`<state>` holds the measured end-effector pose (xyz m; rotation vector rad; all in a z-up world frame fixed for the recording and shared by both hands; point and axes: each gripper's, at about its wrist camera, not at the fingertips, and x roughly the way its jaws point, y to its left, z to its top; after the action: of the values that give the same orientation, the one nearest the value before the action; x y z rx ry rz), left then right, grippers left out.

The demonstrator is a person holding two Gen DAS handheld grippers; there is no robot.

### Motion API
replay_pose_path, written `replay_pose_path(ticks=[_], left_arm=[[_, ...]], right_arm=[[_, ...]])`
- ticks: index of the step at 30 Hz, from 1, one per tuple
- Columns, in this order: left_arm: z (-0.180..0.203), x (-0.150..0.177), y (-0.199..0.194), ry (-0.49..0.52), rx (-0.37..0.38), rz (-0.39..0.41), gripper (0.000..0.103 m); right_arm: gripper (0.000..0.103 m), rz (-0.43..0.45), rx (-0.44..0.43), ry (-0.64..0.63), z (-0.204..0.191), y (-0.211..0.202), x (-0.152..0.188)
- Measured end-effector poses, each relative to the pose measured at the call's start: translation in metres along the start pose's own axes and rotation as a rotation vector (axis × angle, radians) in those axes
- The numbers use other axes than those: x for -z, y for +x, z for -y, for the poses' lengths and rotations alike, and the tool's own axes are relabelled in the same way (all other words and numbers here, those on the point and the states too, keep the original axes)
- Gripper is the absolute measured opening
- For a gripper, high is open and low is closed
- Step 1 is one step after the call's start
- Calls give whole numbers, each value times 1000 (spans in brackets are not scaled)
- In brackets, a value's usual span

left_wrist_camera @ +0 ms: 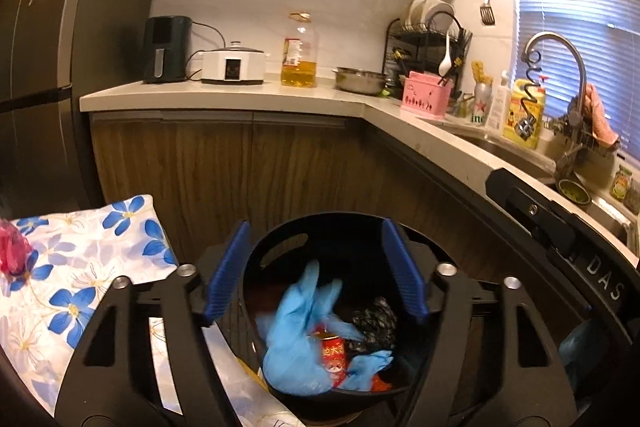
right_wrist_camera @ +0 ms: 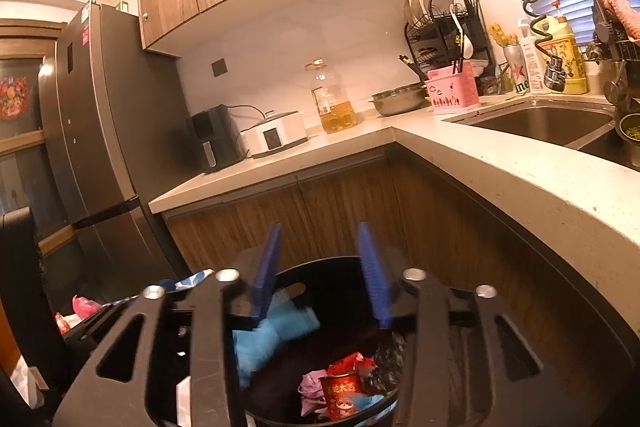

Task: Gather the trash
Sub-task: 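Open both tools to drop the blue gloves into the black bin, then move both tools back toward the red cup and pink bag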

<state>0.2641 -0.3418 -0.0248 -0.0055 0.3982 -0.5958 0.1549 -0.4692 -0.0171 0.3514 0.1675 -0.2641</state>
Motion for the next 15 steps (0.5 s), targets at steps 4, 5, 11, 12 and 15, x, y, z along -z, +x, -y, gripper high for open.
replay_pose_path(ticks=[4,5,11,12,15], left_arm=[[-8,2,-5,-23,-23,-2,78],[-11,3,-7,-30,-30,-2,79],[-23,3,-26,-47,-94,1,81],[-25,4,-30,-52,-103,5,83],[-33,6,-45,-64,-146,17,86]], right_arm=[[51,-2,3,6,0,-4,0],[51,0,4,4,-1,-6,0],[57,7,3,-19,-10,-14,0],[59,7,3,-24,-12,-16,1],[61,4,3,-34,-17,-20,4]])
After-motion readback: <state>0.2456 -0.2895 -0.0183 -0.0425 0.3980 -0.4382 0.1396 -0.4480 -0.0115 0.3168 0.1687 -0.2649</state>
